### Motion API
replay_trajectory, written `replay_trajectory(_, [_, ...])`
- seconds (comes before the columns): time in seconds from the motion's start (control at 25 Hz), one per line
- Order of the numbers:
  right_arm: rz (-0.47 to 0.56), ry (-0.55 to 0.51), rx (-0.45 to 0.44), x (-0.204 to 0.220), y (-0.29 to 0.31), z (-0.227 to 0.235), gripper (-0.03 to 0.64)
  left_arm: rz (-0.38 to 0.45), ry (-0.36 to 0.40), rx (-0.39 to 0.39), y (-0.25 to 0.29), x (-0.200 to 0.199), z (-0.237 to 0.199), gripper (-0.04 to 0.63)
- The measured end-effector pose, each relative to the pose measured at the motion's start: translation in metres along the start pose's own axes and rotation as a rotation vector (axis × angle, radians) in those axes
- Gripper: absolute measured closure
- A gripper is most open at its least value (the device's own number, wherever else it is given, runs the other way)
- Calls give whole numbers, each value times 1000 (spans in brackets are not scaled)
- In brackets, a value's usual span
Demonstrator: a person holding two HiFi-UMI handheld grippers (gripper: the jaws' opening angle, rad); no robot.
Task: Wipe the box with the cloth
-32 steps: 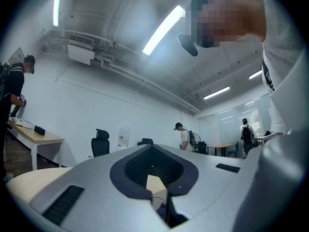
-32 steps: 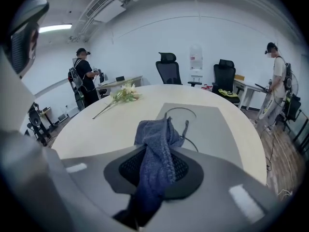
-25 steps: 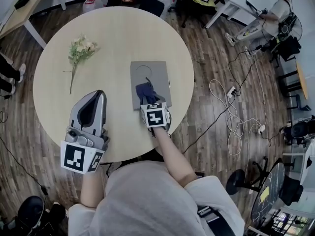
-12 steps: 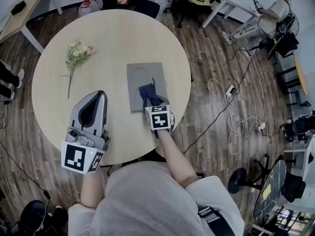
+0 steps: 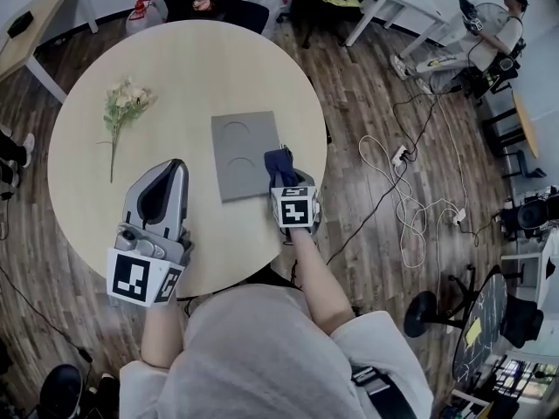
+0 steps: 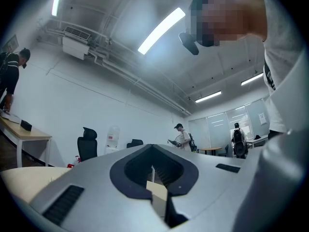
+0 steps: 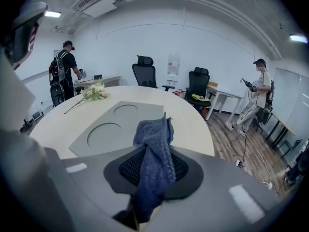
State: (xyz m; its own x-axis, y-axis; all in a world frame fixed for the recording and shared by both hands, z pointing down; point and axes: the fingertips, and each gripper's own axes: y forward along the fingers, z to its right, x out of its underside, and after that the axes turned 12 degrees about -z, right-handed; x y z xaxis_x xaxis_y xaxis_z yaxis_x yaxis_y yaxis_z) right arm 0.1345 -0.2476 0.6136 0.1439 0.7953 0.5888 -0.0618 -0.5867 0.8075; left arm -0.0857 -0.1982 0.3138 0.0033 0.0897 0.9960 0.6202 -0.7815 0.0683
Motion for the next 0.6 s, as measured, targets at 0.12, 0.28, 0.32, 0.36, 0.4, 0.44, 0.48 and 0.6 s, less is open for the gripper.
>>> replay_trajectory(0.12, [-7,21,19,6,-6,11,535,3,3,18,5,-2,7,588])
replay_trajectory(0.28, [-2,32,29,10,-8,17,535,3,9,39,13,-3,14,588])
replay_trajectory(0.32, [-2,37,28,11,-8,18,535,3,12,44,15,-3,16,588])
replay_trajectory(0.36, [-1,40,24,11,-7,18,535,2,15,49,17,-3,17,588])
replay_trajectory(0.4, [2,43,16,11,-8,18,535,0,18,52,18,-4,18,588])
replay_trajectory(0.44, [8,47,6,11,-10,18,534,-2,21,55,19,-4,20,588])
replay_trajectory(0.48, [18,54,-8,9,-13,17,534,-5,25,58,21,-4,21,588])
replay_trajectory(0.6, [81,70,-45,-1,-28,14,531,-6,36,65,23,-6,22,588])
